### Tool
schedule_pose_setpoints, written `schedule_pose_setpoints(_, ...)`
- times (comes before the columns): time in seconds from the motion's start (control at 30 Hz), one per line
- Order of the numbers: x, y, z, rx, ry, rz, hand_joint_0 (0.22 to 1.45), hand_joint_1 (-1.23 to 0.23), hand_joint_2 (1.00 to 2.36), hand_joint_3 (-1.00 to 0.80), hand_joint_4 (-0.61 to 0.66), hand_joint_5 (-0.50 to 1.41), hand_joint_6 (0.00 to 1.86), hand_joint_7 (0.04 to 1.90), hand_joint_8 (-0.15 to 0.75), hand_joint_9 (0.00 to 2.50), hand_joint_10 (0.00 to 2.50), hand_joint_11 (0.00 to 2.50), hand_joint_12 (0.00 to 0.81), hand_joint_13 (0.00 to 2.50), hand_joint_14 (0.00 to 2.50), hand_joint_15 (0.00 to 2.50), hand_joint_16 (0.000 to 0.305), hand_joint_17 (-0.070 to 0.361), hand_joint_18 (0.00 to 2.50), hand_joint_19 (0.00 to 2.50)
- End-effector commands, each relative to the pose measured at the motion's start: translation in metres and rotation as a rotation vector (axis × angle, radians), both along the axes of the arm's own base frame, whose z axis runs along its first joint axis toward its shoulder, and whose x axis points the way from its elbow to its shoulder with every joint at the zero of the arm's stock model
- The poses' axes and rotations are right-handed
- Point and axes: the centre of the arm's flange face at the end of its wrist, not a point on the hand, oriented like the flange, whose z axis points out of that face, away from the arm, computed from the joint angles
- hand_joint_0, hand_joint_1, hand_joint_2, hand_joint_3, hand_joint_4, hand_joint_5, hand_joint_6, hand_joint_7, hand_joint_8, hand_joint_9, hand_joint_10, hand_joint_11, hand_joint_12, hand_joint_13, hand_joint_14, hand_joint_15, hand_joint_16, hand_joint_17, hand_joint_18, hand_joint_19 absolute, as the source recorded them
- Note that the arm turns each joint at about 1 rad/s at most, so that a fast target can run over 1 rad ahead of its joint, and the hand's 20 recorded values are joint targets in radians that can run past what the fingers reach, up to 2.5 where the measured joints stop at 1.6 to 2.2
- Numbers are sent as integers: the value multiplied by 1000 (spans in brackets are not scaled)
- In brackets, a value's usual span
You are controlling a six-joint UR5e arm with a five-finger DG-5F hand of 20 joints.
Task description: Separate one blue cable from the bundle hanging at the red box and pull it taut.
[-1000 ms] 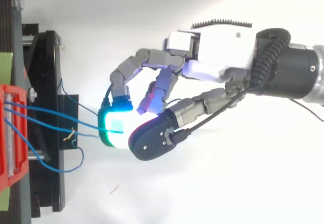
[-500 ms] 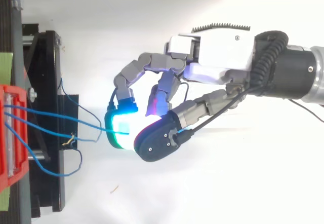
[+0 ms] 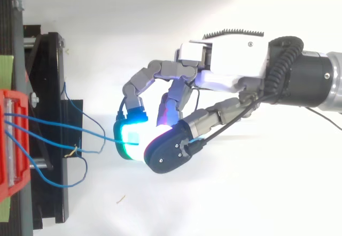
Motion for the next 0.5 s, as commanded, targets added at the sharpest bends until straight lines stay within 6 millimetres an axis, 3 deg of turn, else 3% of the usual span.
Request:
schedule_pose_setpoints(0.0,0,2,0,-5,-1,4,814,-822,1010,-311,-308,-192,961,1209,264,1333,457,1628,353,1143,23,887,43,98,819,678)
schedule_pose_setpoints(0.3,1,3,0,-24,-1,8,813,-836,1010,-307,-306,-188,954,1228,272,1330,402,1639,354,1123,25,864,43,97,808,668)
schedule_pose_setpoints(0.47,0,3,0,-25,2,2,814,-838,1010,-307,-295,-188,953,1231,269,1323,508,1611,355,1172,26,933,41,91,848,699)
